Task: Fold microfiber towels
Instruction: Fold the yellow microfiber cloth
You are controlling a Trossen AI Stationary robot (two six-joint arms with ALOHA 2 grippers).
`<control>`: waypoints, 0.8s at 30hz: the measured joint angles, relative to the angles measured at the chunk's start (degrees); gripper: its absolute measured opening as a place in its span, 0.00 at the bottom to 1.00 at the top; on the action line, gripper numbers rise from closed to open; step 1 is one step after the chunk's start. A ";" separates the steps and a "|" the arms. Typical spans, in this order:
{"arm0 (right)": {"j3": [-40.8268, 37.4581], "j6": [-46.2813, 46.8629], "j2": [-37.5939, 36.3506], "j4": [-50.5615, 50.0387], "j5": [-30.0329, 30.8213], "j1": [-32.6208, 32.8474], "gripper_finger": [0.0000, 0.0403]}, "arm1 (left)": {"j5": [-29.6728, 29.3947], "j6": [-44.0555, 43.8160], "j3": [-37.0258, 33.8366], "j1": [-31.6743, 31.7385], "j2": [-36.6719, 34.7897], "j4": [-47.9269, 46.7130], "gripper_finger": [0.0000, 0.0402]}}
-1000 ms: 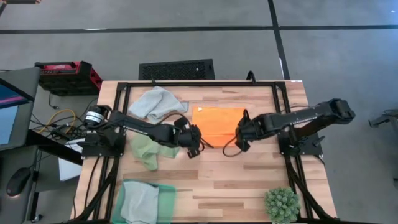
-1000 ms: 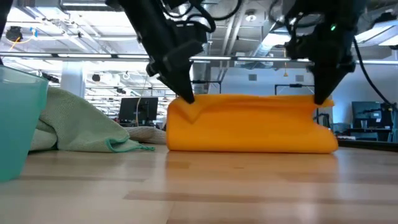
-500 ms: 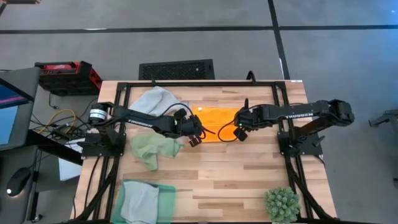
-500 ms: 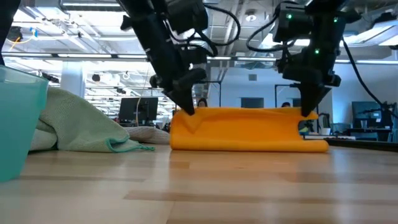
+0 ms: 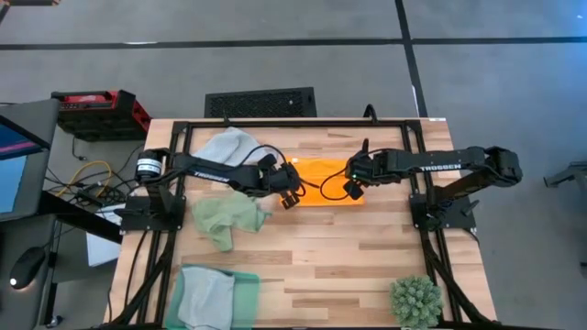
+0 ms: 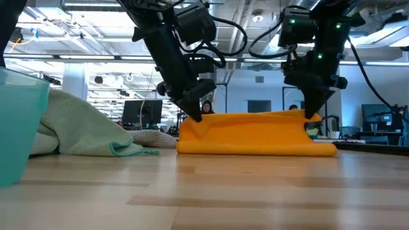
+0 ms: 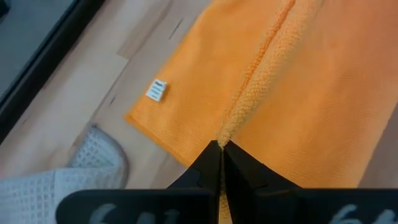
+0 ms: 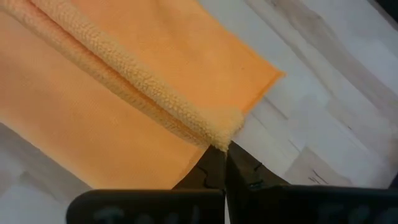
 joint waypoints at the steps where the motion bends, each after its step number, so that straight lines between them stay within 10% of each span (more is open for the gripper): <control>1: 0.00 0.01 0.00 0.00 0.00 -0.23 0.03 | 0.00 0.13 0.01 0.19 0.00 0.16 0.00; 15: 0.00 0.04 0.00 3.67 -0.02 -0.79 0.11 | 0.05 -1.66 0.00 3.17 0.00 0.11 0.02; 24: 0.00 0.04 0.00 3.95 0.57 -0.77 0.24 | 0.78 -0.24 0.00 5.33 0.00 0.37 0.21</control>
